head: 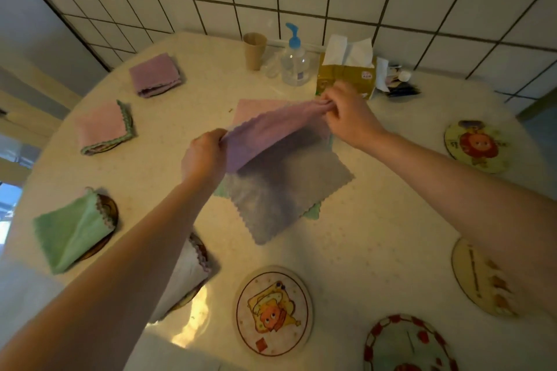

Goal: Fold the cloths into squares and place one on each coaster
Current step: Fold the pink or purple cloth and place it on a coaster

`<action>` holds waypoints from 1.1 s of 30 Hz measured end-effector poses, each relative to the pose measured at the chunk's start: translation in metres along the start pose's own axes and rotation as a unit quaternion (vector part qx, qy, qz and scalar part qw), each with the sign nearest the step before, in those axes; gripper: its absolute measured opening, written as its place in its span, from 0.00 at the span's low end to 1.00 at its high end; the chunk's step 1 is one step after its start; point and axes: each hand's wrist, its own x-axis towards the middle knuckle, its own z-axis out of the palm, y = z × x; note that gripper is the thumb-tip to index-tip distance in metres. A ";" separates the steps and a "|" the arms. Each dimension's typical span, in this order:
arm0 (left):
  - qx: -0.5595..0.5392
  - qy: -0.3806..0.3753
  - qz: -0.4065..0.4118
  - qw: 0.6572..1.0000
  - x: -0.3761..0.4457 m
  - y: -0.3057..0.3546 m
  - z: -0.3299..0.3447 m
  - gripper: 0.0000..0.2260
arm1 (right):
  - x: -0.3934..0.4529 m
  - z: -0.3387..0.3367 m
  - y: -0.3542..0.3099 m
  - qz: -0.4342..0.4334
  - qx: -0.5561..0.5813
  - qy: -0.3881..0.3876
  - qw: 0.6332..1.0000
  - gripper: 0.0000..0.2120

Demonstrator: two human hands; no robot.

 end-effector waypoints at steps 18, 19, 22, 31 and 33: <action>-0.037 -0.277 0.274 0.920 -0.242 0.003 0.097 0.17 | -0.423 -0.015 -0.002 0.195 -0.126 -0.032 0.972 0.06; -0.032 -0.297 0.269 0.916 -0.253 -0.002 0.102 0.17 | -0.440 -0.008 -0.001 0.215 -0.112 -0.068 0.968 0.06; -0.046 -0.298 0.268 0.915 -0.268 -0.014 0.110 0.15 | -0.469 0.008 0.002 0.252 -0.051 -0.110 0.960 0.07; -0.106 -0.248 0.134 0.953 -0.214 0.019 0.100 0.01 | -0.415 -0.020 0.024 0.319 0.083 0.026 0.944 0.03; -0.152 -0.232 0.087 0.957 -0.195 0.031 0.103 0.02 | -0.392 -0.026 0.035 0.336 0.107 0.035 0.935 0.05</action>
